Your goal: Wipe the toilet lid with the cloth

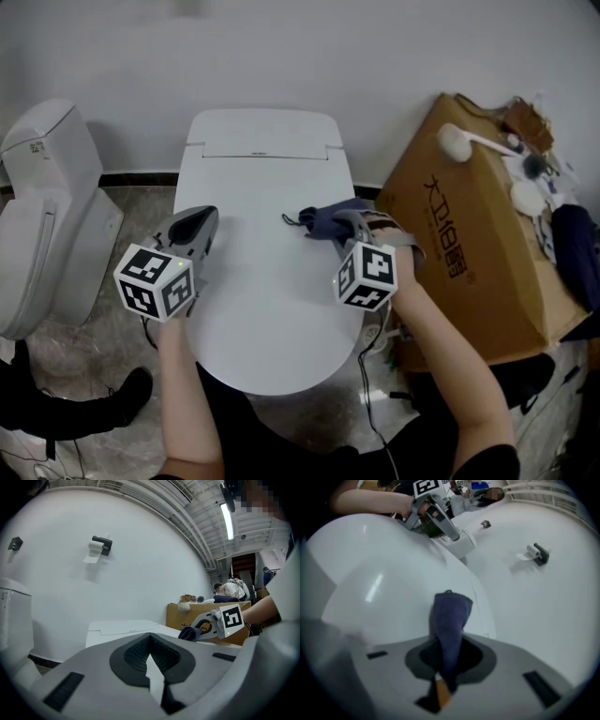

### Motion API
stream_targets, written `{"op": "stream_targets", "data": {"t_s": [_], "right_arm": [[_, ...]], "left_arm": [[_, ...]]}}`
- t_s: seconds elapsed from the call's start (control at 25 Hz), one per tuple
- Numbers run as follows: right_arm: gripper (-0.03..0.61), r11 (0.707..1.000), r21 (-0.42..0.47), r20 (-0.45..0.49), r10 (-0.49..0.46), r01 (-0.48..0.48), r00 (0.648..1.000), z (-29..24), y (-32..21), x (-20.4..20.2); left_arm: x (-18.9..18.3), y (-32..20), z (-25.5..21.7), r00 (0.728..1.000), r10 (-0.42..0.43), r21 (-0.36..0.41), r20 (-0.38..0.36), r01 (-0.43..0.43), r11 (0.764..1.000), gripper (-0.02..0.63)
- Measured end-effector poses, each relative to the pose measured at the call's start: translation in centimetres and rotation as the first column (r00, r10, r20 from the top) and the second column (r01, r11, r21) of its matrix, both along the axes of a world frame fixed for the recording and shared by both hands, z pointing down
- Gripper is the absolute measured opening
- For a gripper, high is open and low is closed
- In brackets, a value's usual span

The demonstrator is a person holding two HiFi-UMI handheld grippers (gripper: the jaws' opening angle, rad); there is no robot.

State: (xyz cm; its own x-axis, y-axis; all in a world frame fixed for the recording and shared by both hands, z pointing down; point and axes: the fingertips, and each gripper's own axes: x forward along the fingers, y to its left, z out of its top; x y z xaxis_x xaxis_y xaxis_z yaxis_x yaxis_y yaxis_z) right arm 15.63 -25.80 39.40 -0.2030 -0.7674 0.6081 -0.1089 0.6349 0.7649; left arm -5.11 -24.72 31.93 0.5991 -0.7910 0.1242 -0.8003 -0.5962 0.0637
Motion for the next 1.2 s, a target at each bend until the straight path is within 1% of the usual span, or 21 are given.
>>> {"op": "stream_targets", "data": {"t_s": [0.44,0.96,1.2], "right_arm": [[0.066,1.000,-0.015,0.011,0.004,-0.004,1.000,-0.2,2.9,-0.1],[0.066,0.999,-0.039,0.025,-0.013,0.014,1.000,-0.2,6.6,-0.7],[0.066,0.999,-0.035,0.018,-0.027,0.027,0.999,-0.2,8.6,-1.0]], "left_arm": [[0.1,-0.2,-0.3,1.000,-0.003,0.003,0.001,0.003,1.000,0.015],[0.1,-0.1,-0.2,1.000,-0.009,-0.002,0.002,0.009,1.000,0.015],[0.1,-0.2,-0.3,1.000,-0.012,0.004,0.001,0.012,1.000,0.015]]}}
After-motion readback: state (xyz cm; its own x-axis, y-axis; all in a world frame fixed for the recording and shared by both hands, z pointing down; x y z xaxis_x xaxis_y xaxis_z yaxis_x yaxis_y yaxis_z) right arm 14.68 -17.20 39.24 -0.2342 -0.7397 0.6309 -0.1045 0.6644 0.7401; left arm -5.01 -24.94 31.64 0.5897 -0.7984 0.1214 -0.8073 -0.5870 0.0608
